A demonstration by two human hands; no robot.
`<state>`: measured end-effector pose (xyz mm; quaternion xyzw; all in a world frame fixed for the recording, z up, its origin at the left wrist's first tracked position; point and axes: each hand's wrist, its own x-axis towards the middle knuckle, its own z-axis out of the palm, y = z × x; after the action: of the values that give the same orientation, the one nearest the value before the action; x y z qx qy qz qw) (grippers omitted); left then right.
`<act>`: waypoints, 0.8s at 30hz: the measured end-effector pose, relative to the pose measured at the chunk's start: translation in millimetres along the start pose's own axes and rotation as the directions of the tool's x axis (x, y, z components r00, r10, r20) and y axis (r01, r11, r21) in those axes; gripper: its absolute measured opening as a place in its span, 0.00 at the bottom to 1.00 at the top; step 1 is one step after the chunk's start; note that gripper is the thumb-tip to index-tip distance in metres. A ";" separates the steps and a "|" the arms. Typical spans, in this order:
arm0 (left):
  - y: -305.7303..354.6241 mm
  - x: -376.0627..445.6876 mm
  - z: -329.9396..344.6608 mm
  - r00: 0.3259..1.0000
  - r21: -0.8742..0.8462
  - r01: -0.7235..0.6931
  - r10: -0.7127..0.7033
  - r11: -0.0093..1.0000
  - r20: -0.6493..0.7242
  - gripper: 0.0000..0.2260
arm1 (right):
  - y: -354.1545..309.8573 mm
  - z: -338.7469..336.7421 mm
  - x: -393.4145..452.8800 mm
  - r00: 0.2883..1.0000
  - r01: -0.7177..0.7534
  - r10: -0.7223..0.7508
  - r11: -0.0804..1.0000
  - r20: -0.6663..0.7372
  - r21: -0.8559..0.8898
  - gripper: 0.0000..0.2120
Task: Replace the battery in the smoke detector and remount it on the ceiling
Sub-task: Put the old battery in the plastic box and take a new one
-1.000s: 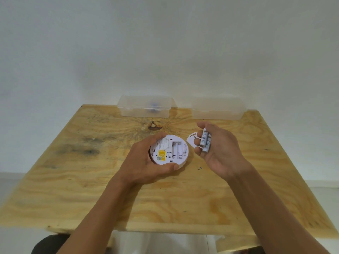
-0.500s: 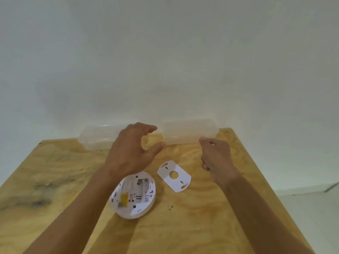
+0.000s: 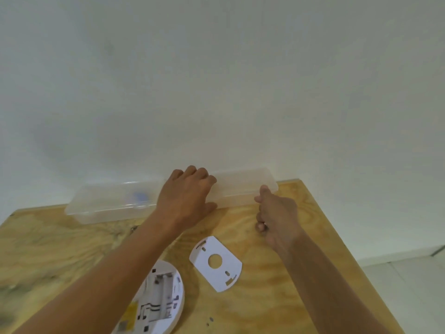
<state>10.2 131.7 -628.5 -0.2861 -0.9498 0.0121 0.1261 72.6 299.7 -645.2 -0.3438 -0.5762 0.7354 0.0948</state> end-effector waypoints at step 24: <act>-21.0 -2.8 10.3 0.998 -0.113 -0.039 0.034 0.993 -0.044 0.29 | 15.0 49.5 -22.0 0.985 0.017 0.018 0.979 0.173 -0.201 0.21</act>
<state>-1.4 113.1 -637.1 -0.3104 -0.9407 -0.0457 0.1292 62.4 244.4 -645.3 -0.2863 -0.6538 0.7004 0.0085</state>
